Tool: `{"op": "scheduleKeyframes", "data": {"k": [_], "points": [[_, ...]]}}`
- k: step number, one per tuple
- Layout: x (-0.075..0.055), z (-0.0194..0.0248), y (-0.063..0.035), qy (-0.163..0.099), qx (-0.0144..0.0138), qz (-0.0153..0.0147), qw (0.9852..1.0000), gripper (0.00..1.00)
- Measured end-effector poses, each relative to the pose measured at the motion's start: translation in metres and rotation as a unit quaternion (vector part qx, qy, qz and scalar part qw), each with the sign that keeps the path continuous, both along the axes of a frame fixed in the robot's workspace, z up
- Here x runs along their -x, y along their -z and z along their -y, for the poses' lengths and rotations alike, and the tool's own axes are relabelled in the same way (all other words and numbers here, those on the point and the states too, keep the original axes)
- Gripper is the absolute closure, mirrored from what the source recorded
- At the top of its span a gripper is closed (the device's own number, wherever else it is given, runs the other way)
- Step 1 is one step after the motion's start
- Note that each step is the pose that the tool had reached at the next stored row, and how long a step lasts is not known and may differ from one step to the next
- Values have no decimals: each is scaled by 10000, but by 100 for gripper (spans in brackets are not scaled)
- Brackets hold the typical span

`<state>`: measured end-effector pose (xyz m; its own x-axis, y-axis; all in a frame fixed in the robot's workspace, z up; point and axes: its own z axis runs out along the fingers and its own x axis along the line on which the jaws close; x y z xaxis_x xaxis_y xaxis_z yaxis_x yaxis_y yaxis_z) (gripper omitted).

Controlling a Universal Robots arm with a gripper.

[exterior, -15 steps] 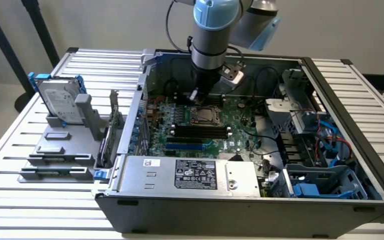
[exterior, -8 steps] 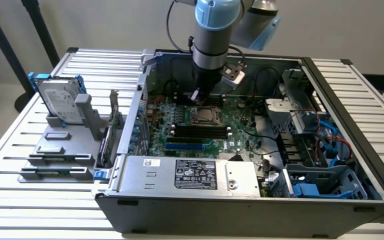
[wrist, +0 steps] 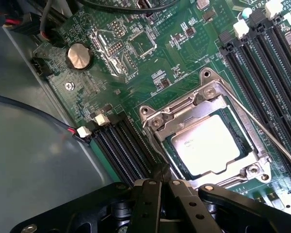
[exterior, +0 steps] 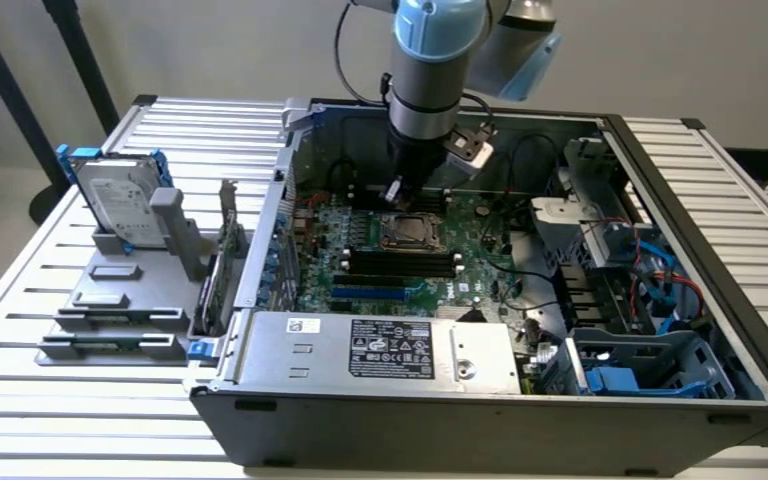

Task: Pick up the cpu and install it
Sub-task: 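Install the first cpu locking lever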

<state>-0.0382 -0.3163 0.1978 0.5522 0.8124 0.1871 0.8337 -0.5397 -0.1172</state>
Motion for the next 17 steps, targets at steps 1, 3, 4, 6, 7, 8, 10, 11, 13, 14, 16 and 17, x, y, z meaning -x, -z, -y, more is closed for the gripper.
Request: {"op": "scheduleKeyframes", "data": {"k": [1, 3, 4, 6, 7, 8, 10, 11, 13, 14, 16, 17], "points": [[-8, 0, 1, -1, 0, 0, 10000, 89], [-26, 0, 4, -3, 0, 0, 10000, 89], [-36, 0, 5, -4, 0, 0, 10000, 89], [-54, 0, 8, -5, 0, 0, 10000, 89], [-63, 0, 9, -5, 0, 0, 10000, 89], [-72, 0, 10, -5, -1, 0, 10000, 89], [-89, 0, 12, -5, -1, -1, 10000, 89], [-98, 0, 13, -5, 0, 0, 10000, 89], [-114, 1, 14, -6, 1, -1, 10000, 89], [-122, 1, 16, -6, 2, -1, 10000, 89], [-138, 2, 19, -5, 2, -1, 10000, 89], [-146, 2, 20, -5, 2, -1, 10000, 89]]}}
